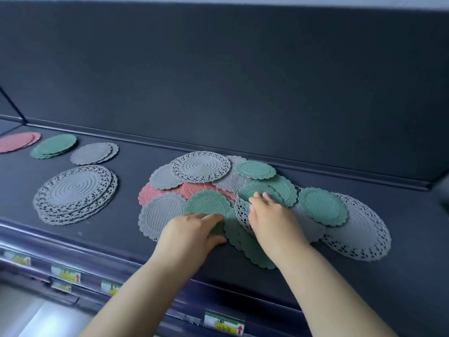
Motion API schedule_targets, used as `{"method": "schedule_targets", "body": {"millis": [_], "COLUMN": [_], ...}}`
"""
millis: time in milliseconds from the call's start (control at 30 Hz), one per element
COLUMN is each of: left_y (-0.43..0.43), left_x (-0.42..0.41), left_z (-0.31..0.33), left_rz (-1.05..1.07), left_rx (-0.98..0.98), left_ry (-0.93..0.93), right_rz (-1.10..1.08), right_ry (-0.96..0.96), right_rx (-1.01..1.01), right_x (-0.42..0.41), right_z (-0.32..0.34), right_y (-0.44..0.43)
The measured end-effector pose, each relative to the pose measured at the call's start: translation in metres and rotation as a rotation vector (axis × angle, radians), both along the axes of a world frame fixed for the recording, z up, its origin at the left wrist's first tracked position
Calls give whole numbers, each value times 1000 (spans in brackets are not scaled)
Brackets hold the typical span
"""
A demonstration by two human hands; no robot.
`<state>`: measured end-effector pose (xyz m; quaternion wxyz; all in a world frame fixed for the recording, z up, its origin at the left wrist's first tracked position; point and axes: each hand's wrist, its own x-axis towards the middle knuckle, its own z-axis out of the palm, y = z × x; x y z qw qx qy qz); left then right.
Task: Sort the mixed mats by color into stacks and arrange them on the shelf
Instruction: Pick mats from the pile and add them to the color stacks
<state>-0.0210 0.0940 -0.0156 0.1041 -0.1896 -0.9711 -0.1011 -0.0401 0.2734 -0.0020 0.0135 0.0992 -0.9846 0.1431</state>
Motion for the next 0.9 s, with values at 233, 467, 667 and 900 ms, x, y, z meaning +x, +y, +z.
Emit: {"method": "schedule_targets", "body": {"millis": [233, 467, 667, 900], "left_y": [-8, -40, -48, -61], "left_x": [8, 13, 13, 9], "left_z": [2, 6, 15, -6], "left_rz": [32, 240, 184, 101], "left_rx": [3, -34, -110, -8], "left_ry": [-1, -90, -194, -49], "right_rz": [-9, -3, -17, -102], "right_ry": [12, -26, -13, 17], "right_rx": [28, 60, 73, 19], "right_x": [2, 7, 9, 9], "right_z": [-1, 6, 6, 4], "right_y": [0, -2, 0, -1]}}
